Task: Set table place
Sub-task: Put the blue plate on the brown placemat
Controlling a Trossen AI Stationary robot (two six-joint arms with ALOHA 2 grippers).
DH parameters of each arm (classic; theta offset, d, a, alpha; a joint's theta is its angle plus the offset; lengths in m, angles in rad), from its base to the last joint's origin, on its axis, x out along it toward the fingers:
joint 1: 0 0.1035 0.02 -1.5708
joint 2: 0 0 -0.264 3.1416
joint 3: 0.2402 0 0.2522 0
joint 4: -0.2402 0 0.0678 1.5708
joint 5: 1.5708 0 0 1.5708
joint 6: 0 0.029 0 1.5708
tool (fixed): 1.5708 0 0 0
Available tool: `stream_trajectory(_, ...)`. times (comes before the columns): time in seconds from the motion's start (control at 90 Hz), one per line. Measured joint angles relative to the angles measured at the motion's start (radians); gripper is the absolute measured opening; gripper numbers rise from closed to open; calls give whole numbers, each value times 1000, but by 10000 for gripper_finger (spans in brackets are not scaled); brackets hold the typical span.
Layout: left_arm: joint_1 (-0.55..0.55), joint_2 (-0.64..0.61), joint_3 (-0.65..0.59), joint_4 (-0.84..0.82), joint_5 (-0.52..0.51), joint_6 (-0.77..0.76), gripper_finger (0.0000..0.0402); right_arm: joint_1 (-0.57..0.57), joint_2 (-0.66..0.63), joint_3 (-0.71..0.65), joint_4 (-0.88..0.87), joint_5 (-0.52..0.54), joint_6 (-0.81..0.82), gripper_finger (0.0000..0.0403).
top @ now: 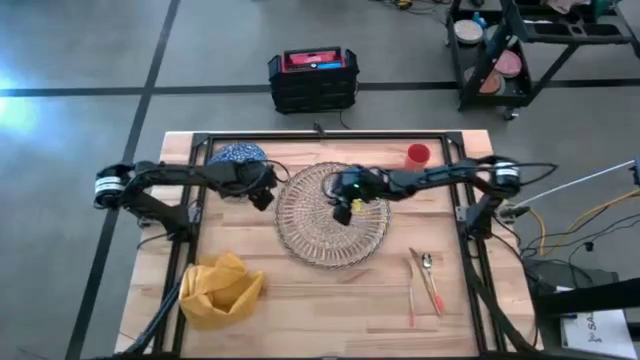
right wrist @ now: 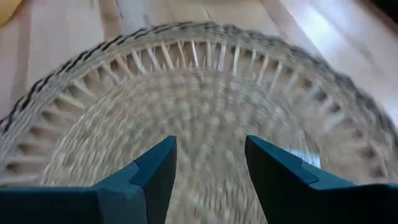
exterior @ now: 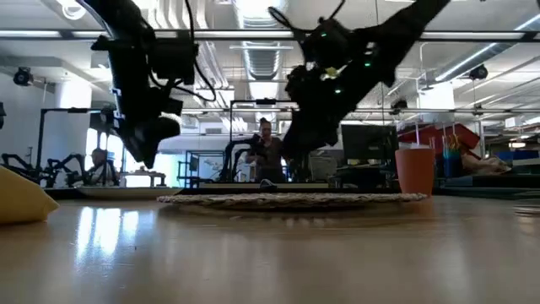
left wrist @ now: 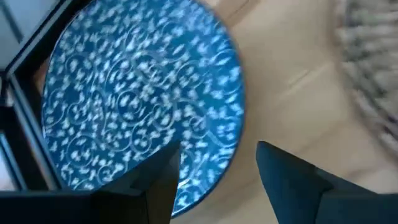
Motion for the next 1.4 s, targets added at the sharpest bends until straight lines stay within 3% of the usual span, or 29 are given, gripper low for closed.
stream_trajectory(0.278,-18,-1,-22,41,37,-1,198,-50,174,321,-92,15,-53,157)
stream_trajectory(0.433,-14,3,-28,60,-24,0,198,-81,264,448,-211,-36,-45,157)
stream_trajectory(0.544,-2,8,-28,62,-102,23,198,-86,295,463,-240,-72,-39,163)
stream_trajectory(0.711,-2,40,-28,79,-70,63,198,-80,301,455,-260,-94,-43,169)
stream_trajectory(0.911,-6,178,-27,71,-39,77,198,-80,285,453,-287,-92,-61,165)
stream_trajectory(1.089,-8,286,-3,64,-113,82,193,-77,265,453,-333,-92,-61,155)
stream_trajectory(1.244,-8,327,18,65,-185,107,144,-71,250,453,-366,-92,-62,143)
stream_trajectory(1.4,-2,330,25,105,-221,160,33,-67,249,452,-377,-92,-68,127)
